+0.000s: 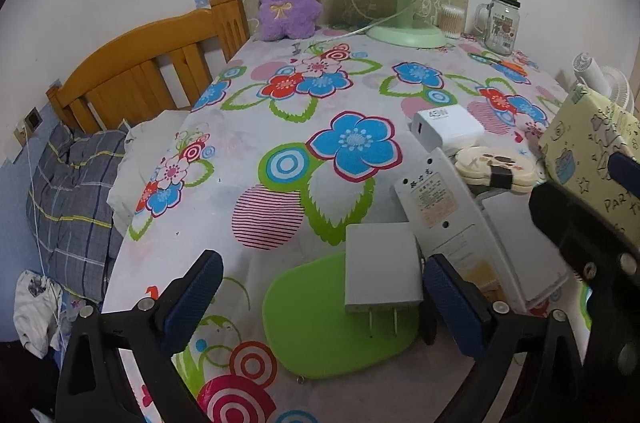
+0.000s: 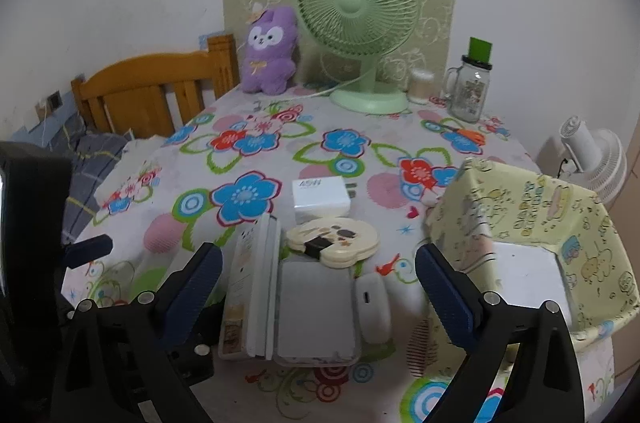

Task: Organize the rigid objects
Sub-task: 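Grasp the white plug adapter with the left tool while the right tool reaches the power bank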

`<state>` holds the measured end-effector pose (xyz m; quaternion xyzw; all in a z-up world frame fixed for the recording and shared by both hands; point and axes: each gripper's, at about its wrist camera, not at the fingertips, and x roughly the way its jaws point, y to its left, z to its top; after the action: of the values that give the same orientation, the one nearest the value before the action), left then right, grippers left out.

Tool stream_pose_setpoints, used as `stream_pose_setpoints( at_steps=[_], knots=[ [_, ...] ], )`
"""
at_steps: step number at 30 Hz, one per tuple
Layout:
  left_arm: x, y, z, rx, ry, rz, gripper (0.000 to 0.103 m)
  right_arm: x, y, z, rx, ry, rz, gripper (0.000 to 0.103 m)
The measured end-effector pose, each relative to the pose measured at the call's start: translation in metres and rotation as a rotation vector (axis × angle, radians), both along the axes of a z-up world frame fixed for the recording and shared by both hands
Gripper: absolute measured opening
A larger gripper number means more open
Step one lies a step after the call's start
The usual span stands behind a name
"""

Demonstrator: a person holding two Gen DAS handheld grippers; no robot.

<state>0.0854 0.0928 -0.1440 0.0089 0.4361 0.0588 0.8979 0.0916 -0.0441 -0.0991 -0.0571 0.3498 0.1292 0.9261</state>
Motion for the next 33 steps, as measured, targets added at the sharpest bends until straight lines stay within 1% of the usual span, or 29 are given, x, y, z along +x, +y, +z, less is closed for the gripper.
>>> stream_pose_setpoints(
  at_steps=[3, 6, 8, 10, 11, 13, 18, 22, 25, 27, 33],
  knots=[
    [0.003, 0.002, -0.004, -0.016, 0.014, 0.003, 0.098, 0.003, 0.004, -0.006, -0.008, 0.021, 0.011, 0.095],
    [0.005, 0.0, -0.007, -0.009, 0.019, -0.001, 0.095, 0.006, 0.009, -0.01, -0.031, 0.023, 0.02, 0.093],
    [0.006, -0.002, -0.009, -0.007, 0.023, -0.008, 0.093, 0.008, 0.01, -0.013, -0.022, 0.041, 0.025, 0.093],
    [0.007, -0.004, -0.011, -0.004, 0.027, -0.017, 0.087, 0.011, 0.011, -0.017, -0.019, 0.057, 0.026, 0.092],
    [0.008, -0.005, -0.012, -0.001, 0.028, -0.021, 0.086, 0.012, 0.012, -0.018, -0.021, 0.064, 0.027, 0.091],
    [0.009, -0.005, -0.013, -0.011, 0.033, -0.035, 0.075, 0.014, 0.013, -0.021, -0.022, 0.074, 0.027, 0.09],
    [0.01, -0.005, -0.015, -0.064, 0.041, -0.061, 0.057, 0.019, 0.013, -0.026, -0.002, 0.112, 0.022, 0.086],
    [0.009, -0.009, -0.014, -0.07, 0.037, -0.09, 0.042, 0.022, 0.016, -0.029, 0.004, 0.135, 0.029, 0.082],
    [0.008, -0.009, -0.013, -0.063, 0.037, -0.093, 0.04, 0.023, 0.019, -0.032, 0.011, 0.163, 0.04, 0.073],
    [0.007, -0.007, -0.013, -0.061, 0.038, -0.09, 0.04, 0.025, 0.022, -0.036, 0.028, 0.204, 0.051, 0.064],
    [0.004, -0.002, -0.013, -0.059, 0.035, -0.089, 0.04, 0.023, 0.037, -0.038, 0.023, 0.217, 0.087, 0.052]
  ],
)
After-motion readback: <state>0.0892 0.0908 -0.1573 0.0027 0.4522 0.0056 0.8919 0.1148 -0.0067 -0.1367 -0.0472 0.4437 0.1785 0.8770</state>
